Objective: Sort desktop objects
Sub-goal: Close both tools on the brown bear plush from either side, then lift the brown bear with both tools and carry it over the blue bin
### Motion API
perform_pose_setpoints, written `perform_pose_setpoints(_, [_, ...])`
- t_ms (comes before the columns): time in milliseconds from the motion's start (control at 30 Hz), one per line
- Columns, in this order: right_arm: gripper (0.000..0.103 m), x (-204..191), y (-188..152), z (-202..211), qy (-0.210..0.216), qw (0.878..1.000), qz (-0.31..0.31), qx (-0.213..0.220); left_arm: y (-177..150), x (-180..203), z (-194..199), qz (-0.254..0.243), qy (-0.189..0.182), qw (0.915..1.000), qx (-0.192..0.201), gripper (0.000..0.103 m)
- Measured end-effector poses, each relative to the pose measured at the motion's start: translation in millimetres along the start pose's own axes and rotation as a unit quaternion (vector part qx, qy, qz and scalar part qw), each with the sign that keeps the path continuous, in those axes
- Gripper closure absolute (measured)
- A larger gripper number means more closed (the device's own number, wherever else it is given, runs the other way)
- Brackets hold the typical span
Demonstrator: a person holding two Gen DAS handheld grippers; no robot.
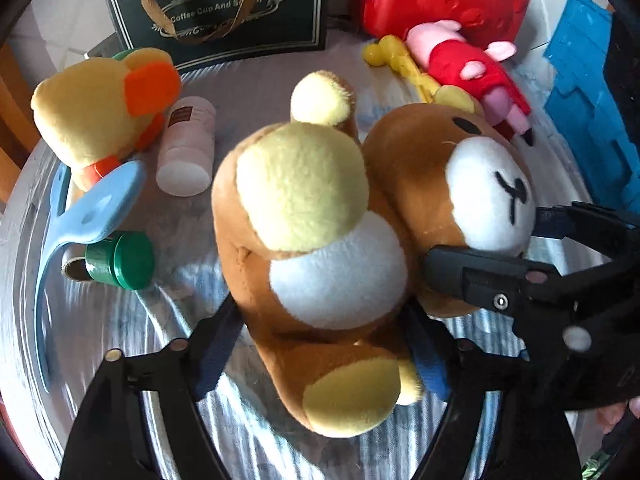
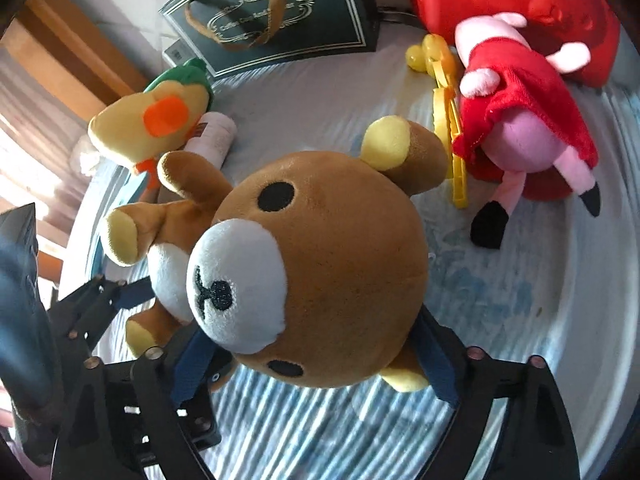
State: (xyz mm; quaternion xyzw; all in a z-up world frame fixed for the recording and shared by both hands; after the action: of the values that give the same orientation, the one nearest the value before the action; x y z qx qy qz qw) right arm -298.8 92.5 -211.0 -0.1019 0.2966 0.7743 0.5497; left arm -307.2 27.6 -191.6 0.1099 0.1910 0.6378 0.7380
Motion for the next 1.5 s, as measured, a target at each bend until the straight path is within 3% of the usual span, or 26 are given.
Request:
perform_pose_setpoints(333, [0.016, -40, 2, 89, -0.006, 0.997, 0.034, 0.075, 20, 2, 89, 0.006, -0.004, 0.995, 0.1, 0.029])
perform_pose_setpoints(567, [0.016, -77, -2, 177, -0.04, 0.986, 0.062, 0.148, 28, 17, 181, -0.003, -0.014, 0.9834, 0.181, 0.029])
perform_pose_setpoints(800, [0.016, -90, -11, 275, -0.079, 0.971, 0.076, 0.213, 51, 60, 269, -0.024, -0.034, 0.9661, 0.255, 0.029])
perform_pose_setpoints(1033, [0.016, -76, -18, 389, -0.129, 0.951, 0.078, 0.271, 80, 127, 350, -0.043, -0.069, 0.9472, 0.31, 0.029])
perform_pose_setpoints(1267, [0.015, -27, -25, 496, -0.165, 0.932, 0.066, 0.317, 117, 232, 420, -0.078, -0.099, 0.9268, 0.354, 0.029])
perform_pose_setpoints(1400, [0.015, 20, -31, 540, -0.176, 0.926, 0.044, 0.331, 134, 295, 434, -0.103, -0.105, 0.9222, 0.358, 0.029])
perform_pose_setpoints(1500, [0.015, 65, -33, 566, -0.181, 0.925, 0.021, 0.335, 148, 350, 434, -0.121, -0.118, 0.9239, 0.343, 0.029])
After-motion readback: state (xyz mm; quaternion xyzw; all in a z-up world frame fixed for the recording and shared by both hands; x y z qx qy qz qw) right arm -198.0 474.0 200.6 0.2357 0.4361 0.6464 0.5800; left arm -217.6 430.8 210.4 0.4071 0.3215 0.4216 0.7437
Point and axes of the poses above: each gripper's, at about its wrist camera, not at the fingertips, and z roughly against the way its jaws point, x to its right, y to its top, the point moved 8 cm from there along -z, roughly the way its jaws point, and after that the axes turned 13 degrees about y, right-handed, at the moved point
